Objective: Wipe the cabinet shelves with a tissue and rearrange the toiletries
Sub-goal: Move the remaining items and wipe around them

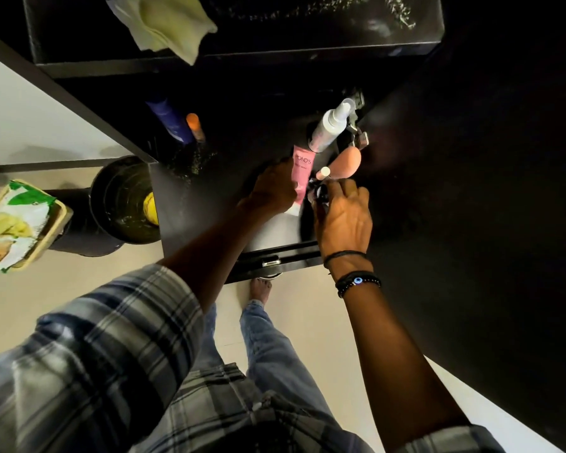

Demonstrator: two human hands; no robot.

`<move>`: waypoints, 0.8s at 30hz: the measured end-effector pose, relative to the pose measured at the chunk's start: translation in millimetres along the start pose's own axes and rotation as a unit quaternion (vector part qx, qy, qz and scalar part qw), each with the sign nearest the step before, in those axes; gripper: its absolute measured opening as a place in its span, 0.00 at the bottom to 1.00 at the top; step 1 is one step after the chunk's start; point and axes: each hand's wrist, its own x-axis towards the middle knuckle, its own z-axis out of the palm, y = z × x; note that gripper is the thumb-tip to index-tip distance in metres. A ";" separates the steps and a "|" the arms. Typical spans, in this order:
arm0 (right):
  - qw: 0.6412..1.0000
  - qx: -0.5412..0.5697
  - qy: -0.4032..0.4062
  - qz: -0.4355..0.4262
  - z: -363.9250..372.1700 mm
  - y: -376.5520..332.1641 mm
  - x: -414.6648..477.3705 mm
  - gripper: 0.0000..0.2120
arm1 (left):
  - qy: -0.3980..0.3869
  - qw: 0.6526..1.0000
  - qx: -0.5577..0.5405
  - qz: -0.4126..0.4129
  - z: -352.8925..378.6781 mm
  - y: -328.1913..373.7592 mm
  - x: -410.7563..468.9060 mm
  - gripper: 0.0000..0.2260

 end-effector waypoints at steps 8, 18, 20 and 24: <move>0.998 0.041 -0.056 0.005 -8.5 -0.5 7.1 0.20 | 0.018 0.998 0.005 0.056 -9.9 -7.1 -26.2 0.18; 0.985 0.161 0.001 -0.056 -26.3 -47.3 12.6 0.18 | 0.190 0.976 0.018 0.108 -63.1 -33.6 -73.7 0.20; 0.984 0.163 -0.001 -0.077 -20.8 -69.0 19.3 0.15 | 0.232 0.963 0.071 0.118 -80.1 -41.2 -78.2 0.22; 0.982 0.142 -0.071 -0.098 -5.9 -111.8 35.2 0.19 | 0.265 0.942 0.192 0.075 -110.1 -51.1 -74.4 0.27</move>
